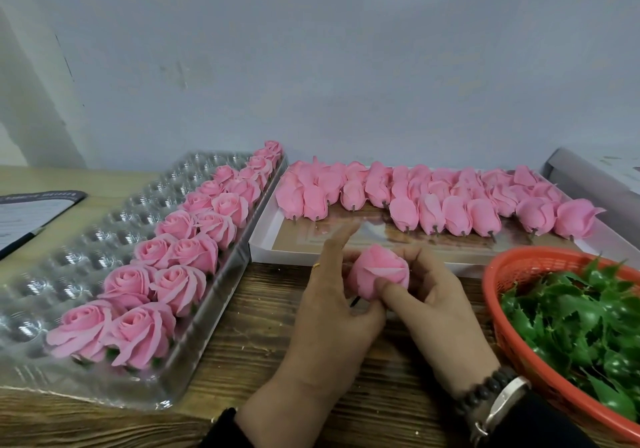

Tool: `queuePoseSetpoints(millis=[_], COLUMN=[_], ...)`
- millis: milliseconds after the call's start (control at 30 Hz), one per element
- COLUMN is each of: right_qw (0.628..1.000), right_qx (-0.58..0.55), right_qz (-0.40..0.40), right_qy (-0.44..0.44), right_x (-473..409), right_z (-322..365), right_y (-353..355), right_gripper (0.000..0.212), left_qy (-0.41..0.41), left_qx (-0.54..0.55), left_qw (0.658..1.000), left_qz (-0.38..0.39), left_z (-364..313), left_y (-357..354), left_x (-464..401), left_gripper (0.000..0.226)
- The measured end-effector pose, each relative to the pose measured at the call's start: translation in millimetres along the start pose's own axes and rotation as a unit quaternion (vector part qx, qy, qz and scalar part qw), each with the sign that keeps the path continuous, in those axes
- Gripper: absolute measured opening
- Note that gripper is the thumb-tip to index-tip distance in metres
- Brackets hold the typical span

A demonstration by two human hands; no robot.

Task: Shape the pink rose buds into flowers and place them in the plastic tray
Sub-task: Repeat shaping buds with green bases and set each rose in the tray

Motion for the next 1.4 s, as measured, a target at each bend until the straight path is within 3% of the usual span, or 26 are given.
queuePoseSetpoints(millis=[167,267,433,600,700,833,1067,1233,1400], right_qw=[0.999,0.998,0.997,0.992,0.991,0.991,0.993,0.998,0.993], right_qx=[-0.034,-0.034,-0.036,-0.053,-0.037,0.011,0.064,0.035,-0.007], right_qz=[0.014,0.042,0.066,0.109,0.122,0.130,0.104,0.032,-0.028], right_qy=[-0.013,-0.022,-0.029,-0.042,-0.042,-0.017,0.005,0.046,0.118], right_x=[-1.2,0.0,-0.9,0.0,0.6,2.4,5.4,9.8,12.7], right_z=[3.1,3.6,0.3,-0.6,0.1,3.8,6.5,10.8,15.0], right_y=[5.1,5.3,5.3,2.9,1.1,-4.1,-11.7,-13.2,-8.4], right_gripper=[0.025,0.031,0.027,0.030,0.029,0.026,0.025,0.034,0.043], left_qy=[0.083,0.114,0.158,0.185,0.178,0.126,0.098,0.120,0.157], left_qx=[0.127,0.150,0.162,0.190,0.181,0.084,0.029,0.185,0.205], left_qw=[0.988,0.982,0.971,0.954,0.959,0.982,0.993,0.975,0.966], left_qz=[-0.026,-0.032,0.074,0.136,0.126,0.115,0.051,0.036,0.010], left_z=[2.6,5.5,10.9,11.9,14.1,14.1,14.5,11.4,20.1], left_y=[7.6,14.8,12.2,6.6,5.2,1.1,-2.3,-4.2,2.9], left_x=[-3.7,-6.3,-4.0,1.0,1.0,2.4,1.7,-2.0,-1.8], left_gripper=[0.060,0.055,0.079,0.057,0.055,0.058,0.044,0.041,0.029])
Point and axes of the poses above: each hand's wrist, its own x-axis away from the middle knuckle, its own y-axis out of the back of the hand, z = x × y, the point moved 2 cm from there along -x, towards the middle knuckle, and after that the axes turned 6 degrees about -y, right-handed, at the moved point
